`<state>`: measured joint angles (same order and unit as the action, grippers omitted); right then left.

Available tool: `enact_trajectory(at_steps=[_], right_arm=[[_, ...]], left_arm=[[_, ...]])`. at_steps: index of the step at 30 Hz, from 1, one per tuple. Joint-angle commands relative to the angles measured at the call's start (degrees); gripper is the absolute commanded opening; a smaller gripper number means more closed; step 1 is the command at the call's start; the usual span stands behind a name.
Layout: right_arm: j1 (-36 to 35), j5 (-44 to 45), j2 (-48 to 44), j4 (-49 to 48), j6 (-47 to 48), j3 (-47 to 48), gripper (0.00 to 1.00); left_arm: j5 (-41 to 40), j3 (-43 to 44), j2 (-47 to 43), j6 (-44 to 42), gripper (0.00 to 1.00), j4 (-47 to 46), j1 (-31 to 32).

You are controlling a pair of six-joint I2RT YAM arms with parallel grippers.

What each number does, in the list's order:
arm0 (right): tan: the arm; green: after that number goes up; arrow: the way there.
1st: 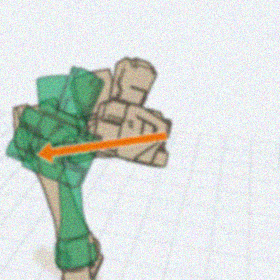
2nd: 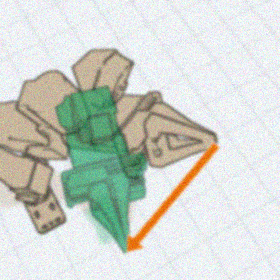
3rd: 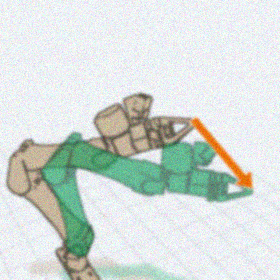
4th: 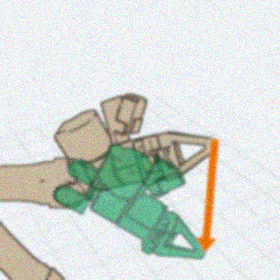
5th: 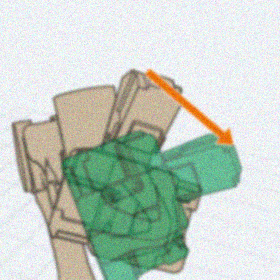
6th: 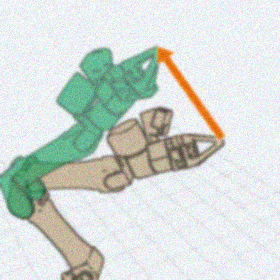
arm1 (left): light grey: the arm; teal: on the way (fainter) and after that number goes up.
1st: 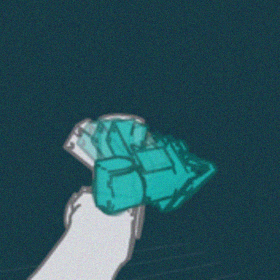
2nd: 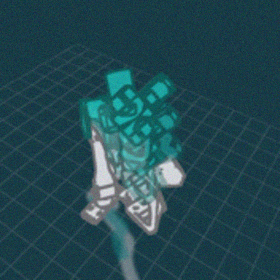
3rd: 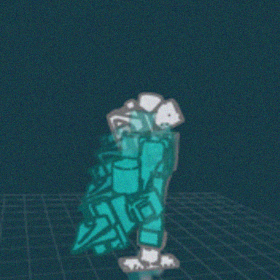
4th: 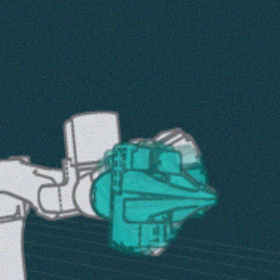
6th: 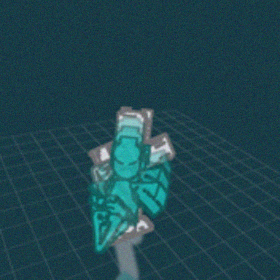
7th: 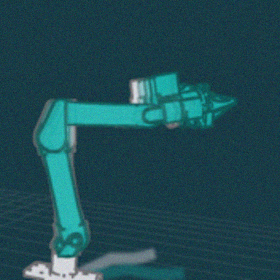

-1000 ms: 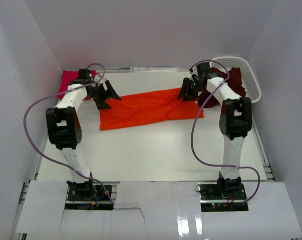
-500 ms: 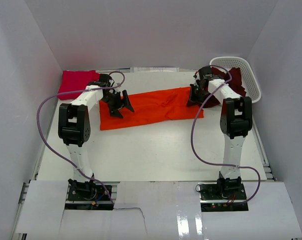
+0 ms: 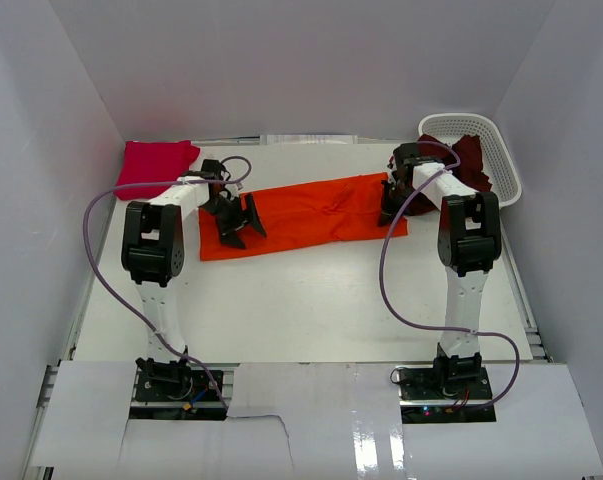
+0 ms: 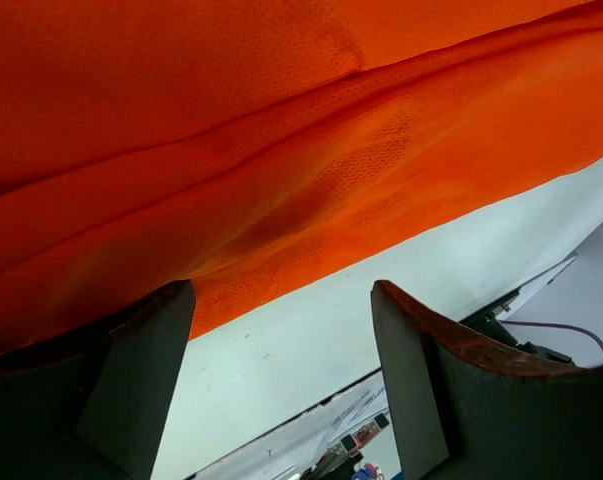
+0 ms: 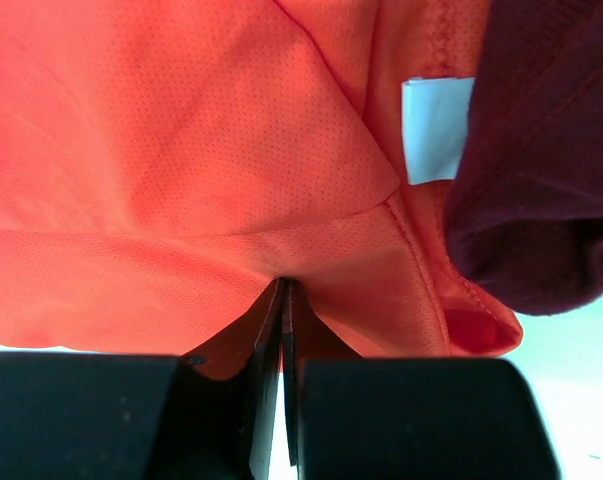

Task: Fold and stack the t-shirts
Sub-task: Fold the other side of the tshirt into a rectangle

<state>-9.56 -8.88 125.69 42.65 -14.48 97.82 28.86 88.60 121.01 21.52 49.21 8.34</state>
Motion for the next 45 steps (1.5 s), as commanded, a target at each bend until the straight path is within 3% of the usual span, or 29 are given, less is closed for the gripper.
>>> enact_trajectory(at_steps=[1,10,23,26,35,41,45], right_arm=[[0.51,7.29,1.31,2.78,0.95,0.35,0.08],[0.95,13.19,1.58,4.19,1.65,1.05,0.09],[-0.89,-1.3,-2.64,3.75,0.59,7.81,0.17],[-2.74,-2.19,-2.38,5.42,0.42,13.17,0.27],[-6.08,-9.92,1.48,4.81,-0.64,21.97,0.4],[-8.36,-14.58,6.05,3.58,-2.66,23.91,0.43],[-9.33,-15.46,7.29,2.61,-3.27,23.91,0.48]], left_arm=[[-6.97,-1.06,2.91,-1.74,0.83,-0.08,-2.53],[-10.06,-2.29,3.18,-3.15,0.82,-0.08,-6.05],[-3.64,1.75,-0.77,-0.87,0.81,1.5,-5.18],[-1.28,4.74,-2.26,0.36,0.81,2.38,-4.56],[-0.74,14.05,-5.88,4.76,0.82,4.84,1.76],[-1.35,14.68,-4.47,6.43,0.82,5.11,7.39],[-3.19,13.8,-4.38,5.56,0.82,6.33,7.48]])
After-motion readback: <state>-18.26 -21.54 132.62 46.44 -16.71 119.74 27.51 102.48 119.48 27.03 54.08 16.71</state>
